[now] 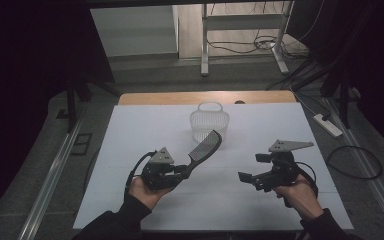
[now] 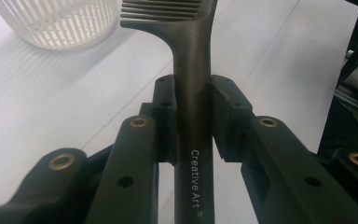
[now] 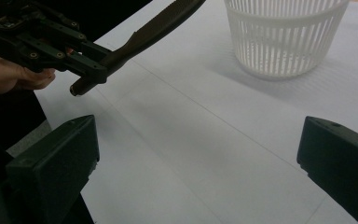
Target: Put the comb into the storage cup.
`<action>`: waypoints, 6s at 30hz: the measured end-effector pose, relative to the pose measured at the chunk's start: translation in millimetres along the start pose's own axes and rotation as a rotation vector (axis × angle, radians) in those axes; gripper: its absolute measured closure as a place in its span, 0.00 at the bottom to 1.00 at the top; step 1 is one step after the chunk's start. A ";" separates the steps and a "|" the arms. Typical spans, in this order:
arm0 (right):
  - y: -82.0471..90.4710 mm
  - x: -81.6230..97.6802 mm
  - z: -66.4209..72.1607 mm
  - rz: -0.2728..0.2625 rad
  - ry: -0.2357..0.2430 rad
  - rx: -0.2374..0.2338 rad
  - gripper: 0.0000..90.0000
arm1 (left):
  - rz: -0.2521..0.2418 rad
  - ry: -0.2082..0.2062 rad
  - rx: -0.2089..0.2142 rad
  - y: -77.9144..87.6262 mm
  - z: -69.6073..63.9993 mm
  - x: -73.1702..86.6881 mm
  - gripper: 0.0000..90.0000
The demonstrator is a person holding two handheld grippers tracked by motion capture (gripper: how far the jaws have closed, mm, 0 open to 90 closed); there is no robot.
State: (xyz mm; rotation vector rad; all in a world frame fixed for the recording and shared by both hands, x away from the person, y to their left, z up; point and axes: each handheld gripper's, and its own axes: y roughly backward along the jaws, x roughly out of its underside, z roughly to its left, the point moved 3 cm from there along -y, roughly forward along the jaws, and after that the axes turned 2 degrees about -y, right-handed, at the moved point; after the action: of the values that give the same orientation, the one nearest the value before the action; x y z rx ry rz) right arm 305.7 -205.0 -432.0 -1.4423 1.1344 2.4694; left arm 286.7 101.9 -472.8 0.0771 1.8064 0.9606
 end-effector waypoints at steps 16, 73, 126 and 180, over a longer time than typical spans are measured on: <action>-23.6 -19.1 3.1 0.014 -0.049 -0.050 0.00 | -0.009 -0.003 0.013 -3.2 -0.8 -1.8 0.80; -96.9 -68.8 3.6 0.118 -0.225 -0.143 0.00 | -0.034 -0.012 0.016 -4.1 -2.7 -5.1 0.80; -81.0 -68.4 -3.4 0.055 -0.365 -0.335 0.93 | 0.003 -0.013 -0.009 -12.4 1.8 -2.2 0.40; -54.0 -83.2 -16.6 -0.051 -0.309 -0.238 0.93 | -0.019 0.082 -0.020 33.1 30.8 34.4 0.00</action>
State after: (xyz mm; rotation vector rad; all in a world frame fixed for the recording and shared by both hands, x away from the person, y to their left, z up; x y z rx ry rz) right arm 385.8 -151.7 -402.5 -1.0626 0.7583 2.7399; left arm 283.8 157.9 -482.0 0.0075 1.8687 0.9807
